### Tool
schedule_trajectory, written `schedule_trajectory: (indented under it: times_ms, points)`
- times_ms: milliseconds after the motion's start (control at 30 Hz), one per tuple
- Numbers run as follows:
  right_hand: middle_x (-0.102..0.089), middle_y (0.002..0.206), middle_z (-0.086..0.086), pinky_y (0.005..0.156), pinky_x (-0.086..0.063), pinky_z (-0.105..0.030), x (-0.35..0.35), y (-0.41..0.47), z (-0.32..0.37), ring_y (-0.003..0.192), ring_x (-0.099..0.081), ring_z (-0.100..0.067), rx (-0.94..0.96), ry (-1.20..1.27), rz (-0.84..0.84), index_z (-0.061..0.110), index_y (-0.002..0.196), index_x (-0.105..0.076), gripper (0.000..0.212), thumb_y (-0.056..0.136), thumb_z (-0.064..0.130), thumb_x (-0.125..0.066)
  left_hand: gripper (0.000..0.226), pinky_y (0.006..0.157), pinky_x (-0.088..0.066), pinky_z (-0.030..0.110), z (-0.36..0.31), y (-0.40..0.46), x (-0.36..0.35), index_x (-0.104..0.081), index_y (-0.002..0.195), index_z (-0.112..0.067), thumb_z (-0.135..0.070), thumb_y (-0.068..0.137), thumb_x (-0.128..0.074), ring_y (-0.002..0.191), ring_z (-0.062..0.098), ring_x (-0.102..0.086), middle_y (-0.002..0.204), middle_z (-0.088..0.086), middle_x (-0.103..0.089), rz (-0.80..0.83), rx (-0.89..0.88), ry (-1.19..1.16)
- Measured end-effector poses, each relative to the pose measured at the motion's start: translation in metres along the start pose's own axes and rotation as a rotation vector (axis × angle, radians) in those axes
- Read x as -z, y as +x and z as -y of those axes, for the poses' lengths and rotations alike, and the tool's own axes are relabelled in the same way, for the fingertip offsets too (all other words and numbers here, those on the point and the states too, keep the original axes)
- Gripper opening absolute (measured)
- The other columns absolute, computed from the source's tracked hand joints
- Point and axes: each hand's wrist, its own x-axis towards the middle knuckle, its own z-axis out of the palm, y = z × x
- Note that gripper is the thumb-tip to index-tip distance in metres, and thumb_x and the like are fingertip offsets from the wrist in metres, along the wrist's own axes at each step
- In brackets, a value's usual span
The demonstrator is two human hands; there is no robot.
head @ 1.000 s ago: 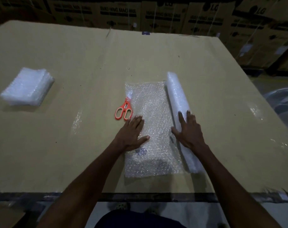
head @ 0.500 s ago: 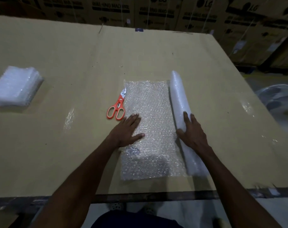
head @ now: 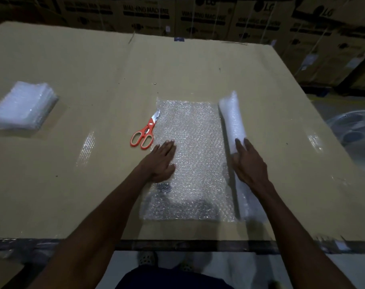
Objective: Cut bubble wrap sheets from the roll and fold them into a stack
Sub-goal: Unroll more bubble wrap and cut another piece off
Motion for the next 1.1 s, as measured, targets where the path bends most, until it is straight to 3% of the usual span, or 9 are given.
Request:
schedule_trajectory:
  times_ms: [100,233,400,567,700,833,900,1000,1100]
  points:
    - [0.004,0.171,-0.012,0.113,-0.034,-0.054,-0.011,-0.003,0.000,0.156,-0.006,-0.034,0.026,-0.096,0.087,0.017,0.163,-0.010,0.079,0.103,0.053,-0.046,0.081,0.125,-0.003,0.048,-0.022,-0.001,-0.010,-0.006,0.159,-0.005,-0.057,0.097,-0.013,0.154,0.026,0.005,0.167,0.014,0.003,-0.048,0.104,-0.138]
    - [0.018,0.168,-0.017,0.115,-0.034,-0.056,-0.023,-0.005,0.000,0.155,0.004,-0.039,0.083,-0.212,0.124,0.012,0.162,0.003,0.082,0.104,0.040,-0.047,0.090,0.123,0.006,0.038,-0.028,-0.007,-0.024,-0.004,0.160,-0.009,-0.070,0.095,-0.017,0.154,0.020,0.008,0.168,0.007,0.005,-0.105,0.169,-0.147]
    - [0.017,0.167,-0.020,0.114,-0.031,-0.061,-0.030,-0.006,0.010,0.155,0.004,-0.042,0.093,-0.279,0.113,0.009,0.162,0.002,0.075,0.105,0.027,-0.043,0.100,0.123,0.005,0.042,-0.029,-0.008,-0.023,-0.004,0.160,-0.011,-0.079,0.088,-0.004,0.154,0.020,0.007,0.168,0.007,0.004,-0.110,0.173,-0.117]
    - [0.014,0.168,-0.020,0.111,-0.029,-0.064,-0.035,-0.010,0.021,0.155,0.004,-0.040,0.093,-0.345,0.122,0.008,0.162,-0.004,0.074,0.102,0.026,-0.044,0.084,0.123,0.006,0.042,-0.031,-0.012,-0.016,-0.003,0.160,-0.009,-0.065,0.100,-0.021,0.154,0.021,0.008,0.168,0.008,0.006,-0.104,0.227,-0.161]
    - [0.014,0.168,-0.019,0.114,-0.022,-0.067,-0.027,-0.007,0.033,0.155,0.005,-0.039,0.096,-0.361,0.126,0.009,0.162,-0.002,0.076,0.104,0.036,-0.044,0.086,0.125,-0.005,0.044,-0.018,-0.022,-0.002,-0.018,0.159,-0.006,-0.067,0.097,-0.016,0.154,0.023,-0.005,0.167,0.010,-0.012,-0.200,0.183,-0.177]
    - [-0.003,0.170,-0.017,0.117,-0.019,-0.062,-0.023,-0.003,0.068,0.156,-0.002,-0.036,0.124,-0.247,0.034,0.009,0.161,-0.016,0.073,0.103,0.041,-0.047,0.090,0.122,-0.019,0.049,0.016,-0.026,0.014,-0.034,0.152,-0.001,-0.068,0.096,-0.015,0.150,0.031,-0.024,0.160,0.017,-0.032,-0.279,0.194,-0.181]
    - [-0.026,0.164,-0.020,0.115,-0.028,-0.056,-0.031,0.002,0.095,0.152,-0.021,-0.037,0.167,-0.131,-0.027,0.006,0.156,-0.030,0.069,0.100,0.040,-0.054,0.082,0.120,-0.024,0.052,0.037,-0.032,0.019,-0.041,0.149,-0.002,-0.064,0.101,-0.018,0.147,0.033,-0.031,0.155,0.019,-0.039,-0.297,0.192,-0.164]
    - [-0.055,0.141,-0.022,0.103,-0.043,-0.046,-0.050,0.010,0.142,0.132,-0.050,-0.039,0.188,0.051,-0.040,0.001,0.146,-0.047,0.060,0.098,0.036,-0.059,0.059,0.108,-0.037,0.066,0.067,-0.046,0.021,-0.037,0.144,-0.007,-0.034,0.098,-0.060,0.139,0.044,-0.040,0.148,0.025,-0.046,-0.306,0.130,-0.073]
    - [-0.068,0.127,-0.015,0.096,-0.045,-0.038,-0.071,0.021,0.194,0.120,-0.061,-0.034,0.114,0.167,0.004,0.006,0.137,-0.060,0.050,0.097,0.036,-0.063,0.070,0.119,-0.021,0.056,0.095,-0.063,0.024,-0.025,0.155,-0.005,-0.050,0.101,-0.032,0.151,0.034,-0.021,0.161,0.017,-0.028,-0.255,0.211,-0.123]
